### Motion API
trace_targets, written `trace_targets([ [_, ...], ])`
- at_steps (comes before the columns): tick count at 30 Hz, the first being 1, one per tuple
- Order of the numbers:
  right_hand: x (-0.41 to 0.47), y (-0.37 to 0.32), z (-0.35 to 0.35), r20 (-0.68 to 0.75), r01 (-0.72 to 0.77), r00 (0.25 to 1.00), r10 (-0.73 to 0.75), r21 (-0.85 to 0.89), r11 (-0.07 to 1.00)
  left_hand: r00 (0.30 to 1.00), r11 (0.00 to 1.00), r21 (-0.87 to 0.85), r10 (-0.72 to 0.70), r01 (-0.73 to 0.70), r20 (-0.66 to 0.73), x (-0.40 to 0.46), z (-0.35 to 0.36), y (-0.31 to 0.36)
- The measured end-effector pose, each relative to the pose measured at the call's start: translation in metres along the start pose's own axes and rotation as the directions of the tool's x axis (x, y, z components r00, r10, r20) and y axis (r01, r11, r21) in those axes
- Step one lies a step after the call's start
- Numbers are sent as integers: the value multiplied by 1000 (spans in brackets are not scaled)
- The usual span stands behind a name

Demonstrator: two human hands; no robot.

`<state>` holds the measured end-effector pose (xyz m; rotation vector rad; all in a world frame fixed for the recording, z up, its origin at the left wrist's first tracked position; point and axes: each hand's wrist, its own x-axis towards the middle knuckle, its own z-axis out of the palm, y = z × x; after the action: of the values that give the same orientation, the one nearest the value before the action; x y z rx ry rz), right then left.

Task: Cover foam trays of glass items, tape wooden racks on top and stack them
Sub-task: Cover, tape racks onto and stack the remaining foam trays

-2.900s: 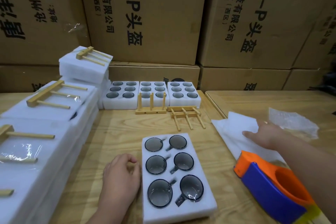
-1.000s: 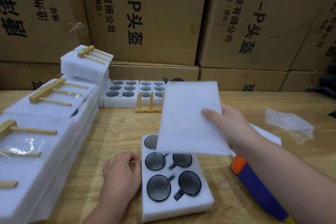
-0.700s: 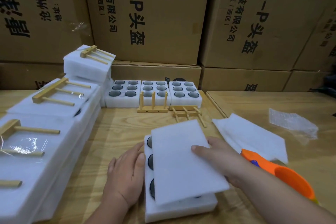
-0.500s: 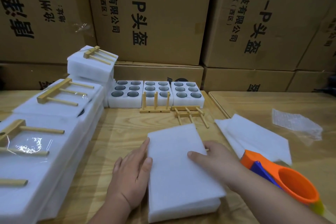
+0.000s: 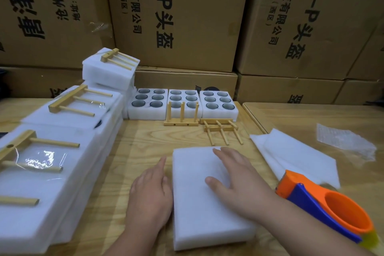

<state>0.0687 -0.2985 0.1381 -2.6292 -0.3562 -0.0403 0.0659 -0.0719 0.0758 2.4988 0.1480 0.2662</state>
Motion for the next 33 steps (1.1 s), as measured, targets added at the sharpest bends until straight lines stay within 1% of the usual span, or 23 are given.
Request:
trace_targets([
  [2,6,-10,-1,60,53,997,-47,-98,994,996,986,145,-82,79,15,3,5,1],
  [4,14,-17,2,138,107,987,-81,-197,975,994,974,207,-106,96,39,6,9,0],
  [6,20,-20,6,232,109,971,-49,-253,961,993,970,227,-102,88,51,8,11,0],
  [8,23,-22,12,288,79,958,3,-274,958,994,965,249,-98,83,49,7,12,-1],
  [16,21,-24,12,304,57,952,31,-277,959,994,960,267,-99,81,53,9,13,-2],
  [22,18,-31,10,299,49,954,31,-256,965,993,967,241,-101,82,67,10,14,-4],
  [24,25,-32,4,265,26,964,32,-213,977,993,966,243,-100,83,58,10,14,-4],
  [25,32,-31,-1,209,1,977,37,-180,984,994,966,246,-98,82,52,10,14,-4],
  [27,53,-24,-12,21,-59,998,61,-87,994,995,964,253,-91,78,42,10,14,-4],
  [29,78,-10,-24,-143,-135,980,138,32,990,995,965,252,-89,76,43,10,14,-4],
  [31,102,8,-30,-184,-224,955,233,68,972,995,966,246,-90,77,44,10,14,-4],
  [33,122,27,-33,-184,-300,937,298,18,954,995,968,241,-87,75,40,10,14,-4],
])
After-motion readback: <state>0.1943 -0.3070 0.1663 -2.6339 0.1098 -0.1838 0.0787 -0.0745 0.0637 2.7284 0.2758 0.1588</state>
